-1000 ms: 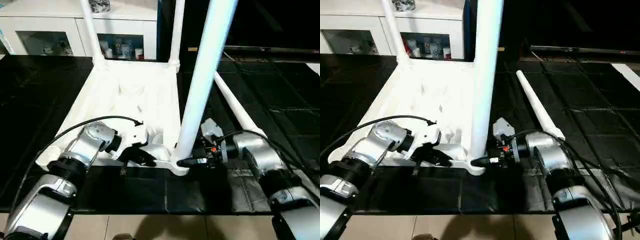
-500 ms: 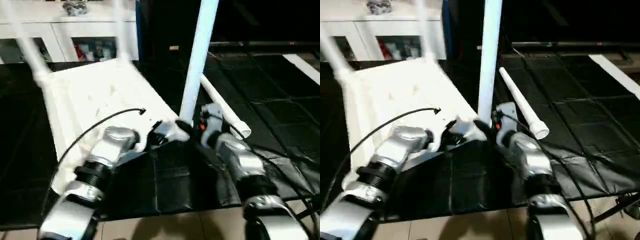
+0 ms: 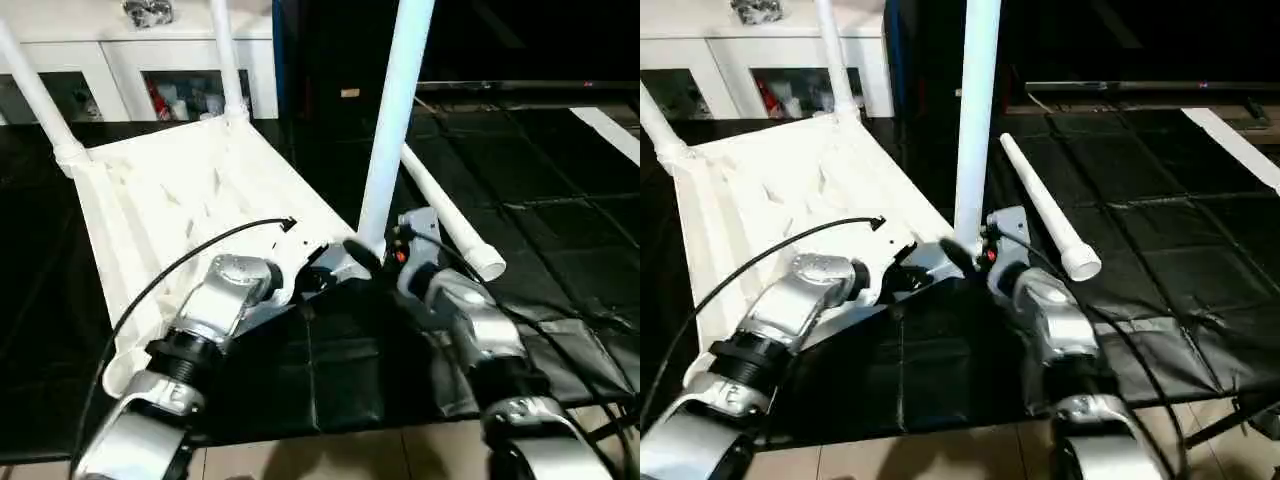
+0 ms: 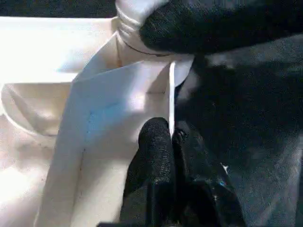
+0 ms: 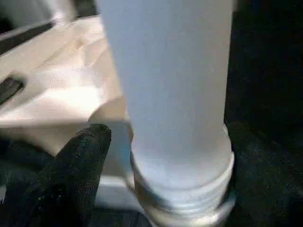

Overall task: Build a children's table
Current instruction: Rotate leg to tighten

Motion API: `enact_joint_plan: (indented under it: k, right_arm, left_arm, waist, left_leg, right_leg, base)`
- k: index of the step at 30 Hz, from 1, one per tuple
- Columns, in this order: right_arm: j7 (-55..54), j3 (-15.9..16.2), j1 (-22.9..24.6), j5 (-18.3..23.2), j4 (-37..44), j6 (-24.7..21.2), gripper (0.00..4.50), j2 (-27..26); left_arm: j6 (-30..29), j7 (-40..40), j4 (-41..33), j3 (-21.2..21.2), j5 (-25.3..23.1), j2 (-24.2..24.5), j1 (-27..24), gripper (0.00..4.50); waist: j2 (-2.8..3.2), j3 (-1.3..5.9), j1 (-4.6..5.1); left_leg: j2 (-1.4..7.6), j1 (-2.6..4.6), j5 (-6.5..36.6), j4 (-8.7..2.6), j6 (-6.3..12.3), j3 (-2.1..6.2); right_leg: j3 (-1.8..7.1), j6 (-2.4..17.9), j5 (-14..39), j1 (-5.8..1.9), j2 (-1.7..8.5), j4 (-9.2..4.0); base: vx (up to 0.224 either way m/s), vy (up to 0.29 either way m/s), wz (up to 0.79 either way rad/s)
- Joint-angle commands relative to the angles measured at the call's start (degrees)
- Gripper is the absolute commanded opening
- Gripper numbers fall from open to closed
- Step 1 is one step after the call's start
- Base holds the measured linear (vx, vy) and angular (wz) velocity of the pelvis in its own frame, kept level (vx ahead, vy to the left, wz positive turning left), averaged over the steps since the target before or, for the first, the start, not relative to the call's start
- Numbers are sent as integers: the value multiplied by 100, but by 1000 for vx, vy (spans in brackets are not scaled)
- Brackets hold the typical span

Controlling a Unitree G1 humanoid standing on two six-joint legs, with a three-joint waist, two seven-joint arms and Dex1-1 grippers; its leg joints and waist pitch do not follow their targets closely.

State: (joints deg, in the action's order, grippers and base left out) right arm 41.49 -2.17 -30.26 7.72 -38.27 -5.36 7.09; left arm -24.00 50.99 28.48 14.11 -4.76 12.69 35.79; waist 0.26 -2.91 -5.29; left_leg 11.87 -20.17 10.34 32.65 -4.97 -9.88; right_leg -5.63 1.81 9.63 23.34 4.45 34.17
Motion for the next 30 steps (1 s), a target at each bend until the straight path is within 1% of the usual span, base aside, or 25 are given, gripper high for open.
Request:
enact_joint_plan:
  k: [1,2,3,4,5,6,7,8,9,10,11,12,13,15,17,18,20,23,24,25,27,28,30]
  right_arm:
    - [725,211,148,-2,171,115,424,225]
    - [899,219,177,23,215,140,433,330]
    - [1016,216,191,44,244,151,438,407]
    - [1087,215,199,57,261,158,447,455]
    - [1605,240,234,177,354,166,447,716]
    - [1605,240,234,177,354,166,447,716]
    - [1797,266,240,220,375,172,447,824]
    - [2128,309,234,299,402,142,447,971]
    - [2544,377,203,370,429,97,447,1166]
    - [2600,385,198,379,431,91,447,1192]
    - [2852,430,157,412,442,61,447,1291]
    - [3003,470,105,398,426,77,447,1355]
    - [3132,514,58,379,415,113,447,1402]
    - [3278,591,0,322,404,245,447,1449]
    - [3399,740,-109,193,329,450,447,1480]
    - [3460,805,-152,149,296,538,447,1491]
    - [3659,991,-228,55,241,692,447,1489]
    - [3814,1137,-306,-20,150,764,447,1458]
    - [3849,1185,-336,-57,97,792,429,1443]
    - [3887,1224,-359,-88,49,818,429,1435]
    - [3923,1261,-379,-114,-5,856,400,1433]
    - [3937,1312,-419,-155,-115,963,392,1422]
    - [3879,1299,-500,-143,-266,1040,392,1369]
  left_arm:
    - [444,371,21,83,28,195,61,0]
    - [554,475,58,109,21,275,66,0]
    - [604,563,85,125,23,331,70,0]
    - [634,617,101,135,24,366,72,0]
    - [939,939,169,230,18,557,73,0]
    - [939,939,169,230,18,557,73,0]
    - [1076,1105,186,271,36,632,65,0]
    - [1245,1399,183,354,66,760,48,0]
    - [1357,1773,185,468,86,928,38,0]
    - [1370,1821,187,483,88,950,38,0]
    - [1521,2017,229,577,55,1046,53,0]
    - [1628,2181,277,642,46,1098,73,0]
    - [1717,2360,300,697,60,1141,80,0]
    - [1840,2651,294,774,100,1203,76,0]
    - [1981,2883,364,866,92,1238,118,0]
    - [2055,2958,416,900,81,1245,144,0]
    - [2209,3075,536,973,49,1246,218,0]
    - [2365,3175,663,1020,3,1227,291,0]
    - [2390,3174,688,1027,-13,1214,310,0]
    - [2419,3169,713,1028,-30,1200,326,0]
    - [2439,3172,740,1024,-39,1182,341,0]
    - [2480,3173,785,1026,-39,1164,359,0]
    - [2544,3185,861,1040,-26,1154,380,0]
  waist:
    - [-17,406,-33]
    - [-31,405,-47]
    - [-18,404,-49]
    - [-18,404,-49]
    - [-29,392,-69]
    - [-25,396,-84]
    - [-24,393,-87]
    - [-11,409,-118]
    - [-18,400,-136]
    - [-18,400,-136]
    - [-5,411,-177]
    - [-26,405,-197]
    - [-21,408,-207]
    - [-19,401,-229]
    - [-18,403,-293]
    - [-12,408,-303]
    - [-19,400,-314]
    - [-28,394,-344]
    - [-29,395,-351]
    - [-37,396,-350]
    - [-40,398,-354]
    - [-47,402,-361]
    - [-45,402,-359]
  left_leg:
    - [104,-25,705,-284,482,4]
    - [95,-32,729,-279,519,4]
    - [111,-23,746,-285,513,7]
    - [111,-23,746,-285,513,7]
    - [104,-21,859,-286,523,9]
    - [126,-13,849,-286,501,2]
    - [132,-15,825,-290,484,7]
    - [134,1,830,-279,502,9]
    - [145,-6,841,-279,519,-1]
    - [145,-6,841,-279,519,-1]
    - [155,25,848,-268,530,-5]
    - [151,9,826,-270,539,-6]
    - [154,9,822,-272,532,-3]
    - [162,13,847,-274,492,-7]
    - [166,40,911,-273,413,-10]
    - [173,39,901,-280,380,-6]
    - [166,32,951,-276,374,-8]
    - [170,36,1056,-285,324,-2]
    - [171,31,1047,-286,317,3]
    - [171,26,1047,-285,314,4]
    - [172,25,1033,-284,307,7]
    - [171,20,992,-279,313,6]
    - [169,26,994,-276,319,2]
  right_leg:
    - [300,1146,856,-391,387,-358]
    - [296,1114,897,-406,383,-370]
    - [296,1123,936,-391,387,-364]
    - [296,1123,936,-391,387,-364]
    - [277,1090,1139,-396,385,-399]
    - [288,1057,1183,-389,388,-387]
    - [289,1069,1174,-383,390,-379]
    - [280,1097,1141,-382,389,-379]
    - [285,1130,1084,-375,380,-362]
    - [285,1130,1084,-375,380,-362]
    - [286,1202,982,-350,376,-342]
    - [284,1208,970,-359,377,-334]
    - [283,1207,981,-360,383,-330]
    - [290,1214,1042,-349,395,-336]
    - [292,1193,1216,-324,409,-349]
    - [297,1195,1181,-328,407,-330]
    - [298,1178,1201,-326,401,-335]
    - [301,1104,1428,-330,419,-359]
    - [300,1098,1427,-332,418,-357]
    - [299,1090,1426,-332,416,-354]
    - [298,1089,1422,-334,420,-346]
    - [302,1085,1400,-339,423,-338]
    - [302,1082,1411,-329,423,-346]
  base:
    - [0,0,0]
    - [0,0,0]
    - [0,0,0]
    - [0,0,0]
    - [0,0,0]
    - [0,0,0]
    - [0,0,0]
    - [0,0,0]
    - [0,0,0]
    - [0,0,0]
    - [0,0,0]
    - [0,0,0]
    - [0,0,0]
    - [0,0,0]
    - [0,0,0]
    - [0,0,0]
    - [0,0,0]
    - [0,0,0]
    - [0,0,0]
    - [0,0,0]
    - [0,0,0]
    - [0,0,0]
    - [0,0,0]
